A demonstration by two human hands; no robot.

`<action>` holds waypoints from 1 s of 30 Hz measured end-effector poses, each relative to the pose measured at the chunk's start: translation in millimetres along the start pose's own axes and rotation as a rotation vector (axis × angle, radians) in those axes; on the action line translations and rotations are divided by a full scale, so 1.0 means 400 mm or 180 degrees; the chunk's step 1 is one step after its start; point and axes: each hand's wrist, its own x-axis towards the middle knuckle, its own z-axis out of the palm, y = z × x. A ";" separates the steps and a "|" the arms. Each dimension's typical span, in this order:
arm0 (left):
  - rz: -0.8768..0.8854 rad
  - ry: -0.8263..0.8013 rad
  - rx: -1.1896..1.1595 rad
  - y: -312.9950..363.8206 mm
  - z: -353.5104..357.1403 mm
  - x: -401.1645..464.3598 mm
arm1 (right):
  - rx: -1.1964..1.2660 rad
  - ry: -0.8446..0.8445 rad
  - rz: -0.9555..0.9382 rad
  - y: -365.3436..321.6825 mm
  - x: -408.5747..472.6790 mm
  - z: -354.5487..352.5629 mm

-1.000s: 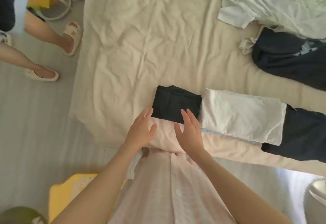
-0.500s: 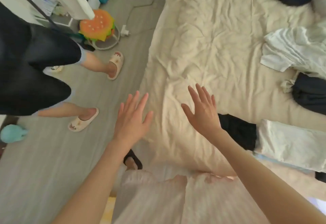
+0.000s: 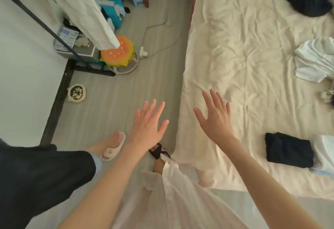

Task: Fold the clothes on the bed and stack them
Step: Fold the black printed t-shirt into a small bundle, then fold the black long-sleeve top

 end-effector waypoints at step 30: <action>0.2152 -0.0563 0.1191 0.167 -0.678 1.642 | 0.0418 0.1032 0.2121 0.007 1.301 -0.260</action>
